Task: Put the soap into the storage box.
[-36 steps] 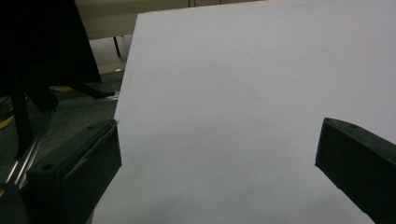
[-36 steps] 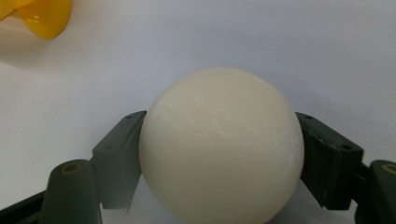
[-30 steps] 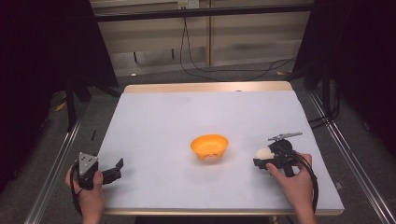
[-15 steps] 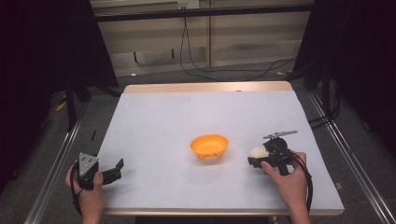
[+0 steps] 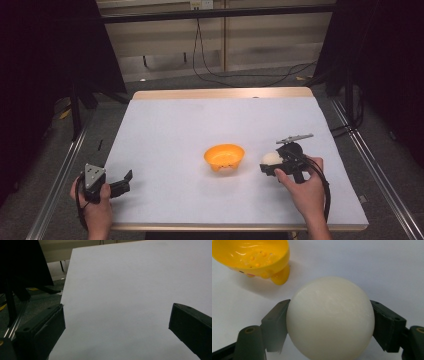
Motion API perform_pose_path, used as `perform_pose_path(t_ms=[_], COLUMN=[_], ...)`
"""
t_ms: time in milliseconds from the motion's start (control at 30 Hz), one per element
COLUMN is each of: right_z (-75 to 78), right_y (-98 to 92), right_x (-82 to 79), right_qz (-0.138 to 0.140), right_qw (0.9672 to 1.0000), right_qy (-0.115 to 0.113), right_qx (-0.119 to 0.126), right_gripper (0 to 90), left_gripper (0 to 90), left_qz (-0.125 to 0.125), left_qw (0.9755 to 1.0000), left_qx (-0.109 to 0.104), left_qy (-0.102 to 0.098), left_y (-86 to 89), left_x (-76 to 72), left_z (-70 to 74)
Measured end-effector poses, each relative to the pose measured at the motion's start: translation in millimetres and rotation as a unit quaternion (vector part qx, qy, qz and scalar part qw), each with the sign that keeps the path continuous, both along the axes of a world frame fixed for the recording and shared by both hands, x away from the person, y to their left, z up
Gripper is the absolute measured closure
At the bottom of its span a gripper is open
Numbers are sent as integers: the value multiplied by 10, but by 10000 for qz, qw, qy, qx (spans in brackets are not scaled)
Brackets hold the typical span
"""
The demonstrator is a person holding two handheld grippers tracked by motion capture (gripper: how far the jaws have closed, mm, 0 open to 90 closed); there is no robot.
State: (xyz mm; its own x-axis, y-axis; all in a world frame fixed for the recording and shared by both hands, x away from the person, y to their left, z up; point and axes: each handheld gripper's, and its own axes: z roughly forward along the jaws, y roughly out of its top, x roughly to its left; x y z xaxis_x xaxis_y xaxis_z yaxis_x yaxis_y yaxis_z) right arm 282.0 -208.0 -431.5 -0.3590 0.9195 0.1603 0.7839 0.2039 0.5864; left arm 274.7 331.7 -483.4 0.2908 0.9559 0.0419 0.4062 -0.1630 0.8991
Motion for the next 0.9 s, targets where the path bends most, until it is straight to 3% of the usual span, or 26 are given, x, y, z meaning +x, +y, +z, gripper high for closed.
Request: perform_pose_path(t_ms=[900], right_z=[237], right_y=[311], right_x=[266], right_qz=[374], right_qw=[9993], right_qy=[24], right_qx=[-82], right_gripper=[238], left_gripper=[4], left_qz=[-40], left_qw=[10000], left_qx=[30], left_qy=[39], left_y=[4], left_x=[6], left_z=[2])
